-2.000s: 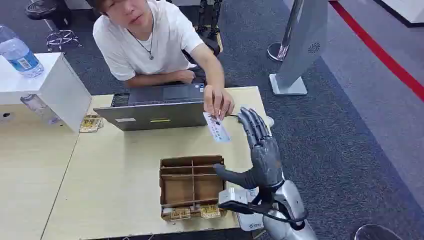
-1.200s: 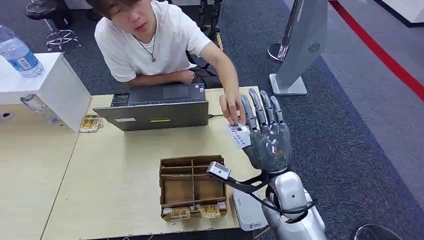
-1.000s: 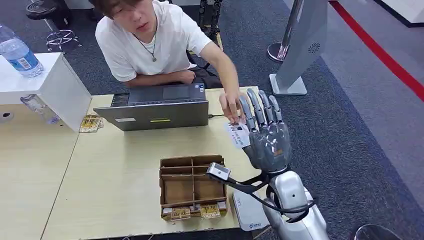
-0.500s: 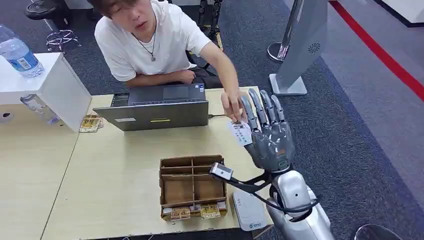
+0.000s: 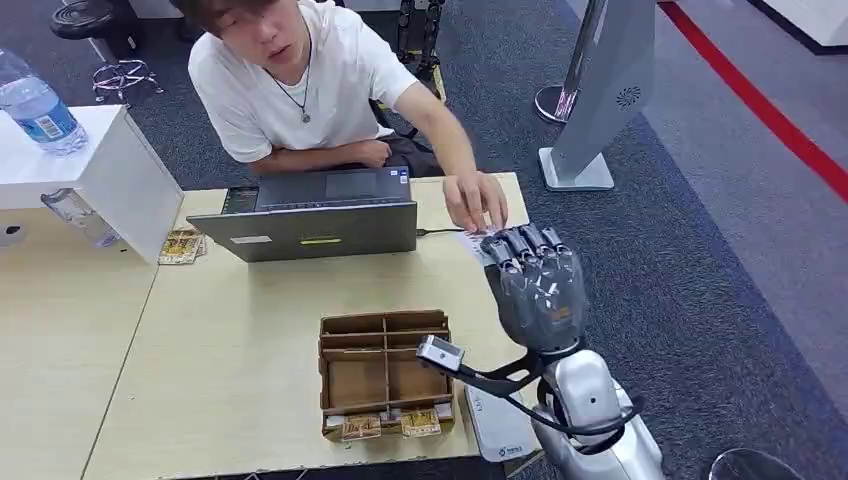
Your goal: Pass the card to the sensor for recognition and then transmit it.
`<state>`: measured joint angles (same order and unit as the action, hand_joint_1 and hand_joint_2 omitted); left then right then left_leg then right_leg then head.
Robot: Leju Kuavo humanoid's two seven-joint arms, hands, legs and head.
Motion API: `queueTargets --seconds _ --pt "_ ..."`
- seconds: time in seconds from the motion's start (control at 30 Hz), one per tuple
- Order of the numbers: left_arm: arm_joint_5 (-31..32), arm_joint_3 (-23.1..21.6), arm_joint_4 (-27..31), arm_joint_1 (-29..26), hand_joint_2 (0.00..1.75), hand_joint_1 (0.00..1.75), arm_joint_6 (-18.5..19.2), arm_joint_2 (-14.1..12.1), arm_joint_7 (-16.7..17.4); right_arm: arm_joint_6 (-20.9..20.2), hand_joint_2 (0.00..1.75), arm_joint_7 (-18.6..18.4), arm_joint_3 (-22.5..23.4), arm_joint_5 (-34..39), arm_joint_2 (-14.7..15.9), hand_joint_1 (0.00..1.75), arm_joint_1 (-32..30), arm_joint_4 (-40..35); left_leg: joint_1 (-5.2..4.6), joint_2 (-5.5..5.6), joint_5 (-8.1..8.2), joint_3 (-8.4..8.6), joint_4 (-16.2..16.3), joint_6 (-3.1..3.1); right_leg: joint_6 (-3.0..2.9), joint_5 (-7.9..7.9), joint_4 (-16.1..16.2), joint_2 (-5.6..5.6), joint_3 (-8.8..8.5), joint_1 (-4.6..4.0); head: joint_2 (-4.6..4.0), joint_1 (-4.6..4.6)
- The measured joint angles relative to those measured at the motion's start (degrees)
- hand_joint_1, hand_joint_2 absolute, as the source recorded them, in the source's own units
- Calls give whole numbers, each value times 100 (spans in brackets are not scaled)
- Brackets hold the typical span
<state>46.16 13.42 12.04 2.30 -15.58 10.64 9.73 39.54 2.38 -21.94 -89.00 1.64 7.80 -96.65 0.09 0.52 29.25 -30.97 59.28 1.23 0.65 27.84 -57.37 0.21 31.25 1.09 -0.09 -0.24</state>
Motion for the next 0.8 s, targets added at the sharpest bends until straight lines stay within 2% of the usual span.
queueTargets --seconds 0.4,0.5,0.6,0.7,0.8 --pt "24 83 0 0 0 0 0 15 2 0 175 -92 -142 33 -17 175 -44 -31 0 0 0 0 0 0 0 0 0 0 0 0 0 0" --pt "28 105 0 0 0 0 4 15 2 0 175 281 -129 360 -78 175 -118 -44 0 0 0 1 0 0 0 0 0 0 0 0 0 0" --pt "33 144 0 -1 0 0 4 17 2 0 175 984 46 803 -280 175 -276 -33 0 0 0 0 0 0 0 0 0 0 1 0 0 0" --pt "37 181 0 0 0 0 2 17 0 0 175 1269 206 1069 -431 175 -364 11 1 0 0 1 -1 0 0 0 0 0 1 -1 0 0" --pt "37 254 0 -2 0 0 -9 20 0 0 175 1567 383 1706 -557 175 -543 160 1 0 0 0 -1 0 0 0 0 0 0 0 0 0"
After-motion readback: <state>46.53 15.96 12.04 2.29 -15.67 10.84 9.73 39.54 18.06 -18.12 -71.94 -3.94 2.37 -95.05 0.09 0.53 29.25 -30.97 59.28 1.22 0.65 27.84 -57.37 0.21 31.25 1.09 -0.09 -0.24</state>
